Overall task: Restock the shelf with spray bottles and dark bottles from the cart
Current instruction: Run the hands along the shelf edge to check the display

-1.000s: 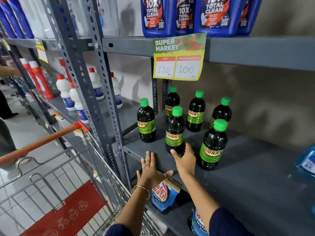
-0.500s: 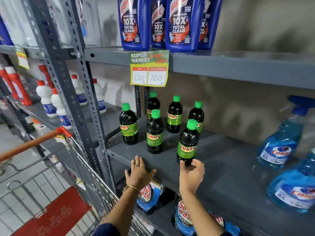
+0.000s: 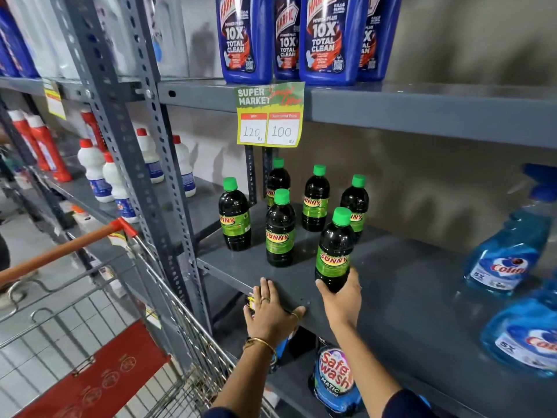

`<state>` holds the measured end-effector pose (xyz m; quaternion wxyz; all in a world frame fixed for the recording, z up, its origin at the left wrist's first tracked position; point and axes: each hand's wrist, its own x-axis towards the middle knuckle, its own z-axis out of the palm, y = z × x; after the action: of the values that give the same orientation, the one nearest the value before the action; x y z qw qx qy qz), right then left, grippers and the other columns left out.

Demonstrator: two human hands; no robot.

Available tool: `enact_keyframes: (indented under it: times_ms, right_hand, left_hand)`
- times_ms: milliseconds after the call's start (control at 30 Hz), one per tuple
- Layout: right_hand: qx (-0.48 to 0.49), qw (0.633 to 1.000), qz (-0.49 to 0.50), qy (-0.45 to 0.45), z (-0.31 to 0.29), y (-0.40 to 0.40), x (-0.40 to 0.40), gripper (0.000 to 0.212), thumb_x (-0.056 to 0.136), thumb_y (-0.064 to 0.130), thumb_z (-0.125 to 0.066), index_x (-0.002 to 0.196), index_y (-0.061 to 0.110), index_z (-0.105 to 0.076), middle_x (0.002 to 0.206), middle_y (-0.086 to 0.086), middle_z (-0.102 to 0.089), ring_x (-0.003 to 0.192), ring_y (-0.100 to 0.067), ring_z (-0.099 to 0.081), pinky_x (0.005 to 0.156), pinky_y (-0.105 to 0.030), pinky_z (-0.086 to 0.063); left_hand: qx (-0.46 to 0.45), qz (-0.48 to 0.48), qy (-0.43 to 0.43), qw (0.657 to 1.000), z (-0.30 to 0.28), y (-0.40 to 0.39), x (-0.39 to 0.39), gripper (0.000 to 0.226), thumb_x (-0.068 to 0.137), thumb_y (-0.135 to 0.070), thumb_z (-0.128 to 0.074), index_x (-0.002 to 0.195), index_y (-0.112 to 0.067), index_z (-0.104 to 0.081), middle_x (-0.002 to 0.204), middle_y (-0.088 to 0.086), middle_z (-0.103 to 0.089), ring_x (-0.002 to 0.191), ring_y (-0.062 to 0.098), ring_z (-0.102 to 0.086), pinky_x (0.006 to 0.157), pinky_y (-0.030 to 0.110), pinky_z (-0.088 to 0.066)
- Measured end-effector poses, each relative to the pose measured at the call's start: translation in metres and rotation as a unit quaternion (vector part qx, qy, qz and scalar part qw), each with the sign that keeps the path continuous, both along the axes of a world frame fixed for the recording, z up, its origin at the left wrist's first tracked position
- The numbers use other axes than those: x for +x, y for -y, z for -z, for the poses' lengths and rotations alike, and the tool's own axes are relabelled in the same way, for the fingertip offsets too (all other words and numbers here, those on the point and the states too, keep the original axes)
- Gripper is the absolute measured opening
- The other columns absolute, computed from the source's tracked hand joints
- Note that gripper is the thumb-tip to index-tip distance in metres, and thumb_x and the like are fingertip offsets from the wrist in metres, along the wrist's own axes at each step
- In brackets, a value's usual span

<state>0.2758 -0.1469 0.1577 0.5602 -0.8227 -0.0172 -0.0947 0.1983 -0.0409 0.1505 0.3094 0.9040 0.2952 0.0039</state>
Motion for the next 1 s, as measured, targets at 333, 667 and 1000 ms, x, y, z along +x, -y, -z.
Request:
enact_keyframes:
  times_ms: [333,667,1000]
  right_hand:
    - [0.010,1.000,-0.023,-0.008,0.005,-0.001,0.001,0.065,0.063,0.014,-0.084,0.119,0.004,-0.051,0.116,-0.017,-0.061,0.113,-0.032,-0.054,0.091,-0.038,-0.046]
    - [-0.008,1.000,0.023,0.002,0.008,0.047,-0.021,0.051,0.082,0.010,-0.069,0.128,0.006,-0.048,0.132,-0.015,-0.053,0.123,-0.029,-0.049,0.102,-0.041,-0.043]
    - [-0.036,0.976,0.206,0.061,-0.003,0.144,-0.037,0.030,0.074,0.001,-0.072,0.100,-0.005,-0.059,0.096,-0.024,-0.062,0.090,-0.040,-0.057,0.082,-0.048,-0.047]
  left_hand:
    - [0.000,0.004,-0.008,1.000,0.001,-0.001,-0.001,0.096,0.082,-0.061,-0.046,0.150,-0.016,0.006,0.160,-0.004,0.014,0.148,0.018,0.012,0.120,0.051,0.000]
    - [0.003,-0.001,-0.010,1.000,-0.004,0.014,-0.004,0.087,0.087,-0.054,-0.043,0.150,-0.016,0.003,0.160,-0.003,0.011,0.148,0.018,0.009,0.119,0.050,-0.001]
    - [0.097,0.211,-0.052,0.971,-0.017,0.103,-0.016,0.085,0.084,-0.051,-0.046,0.150,-0.020,-0.003,0.161,-0.001,0.007,0.148,0.020,0.009,0.116,0.056,0.005]
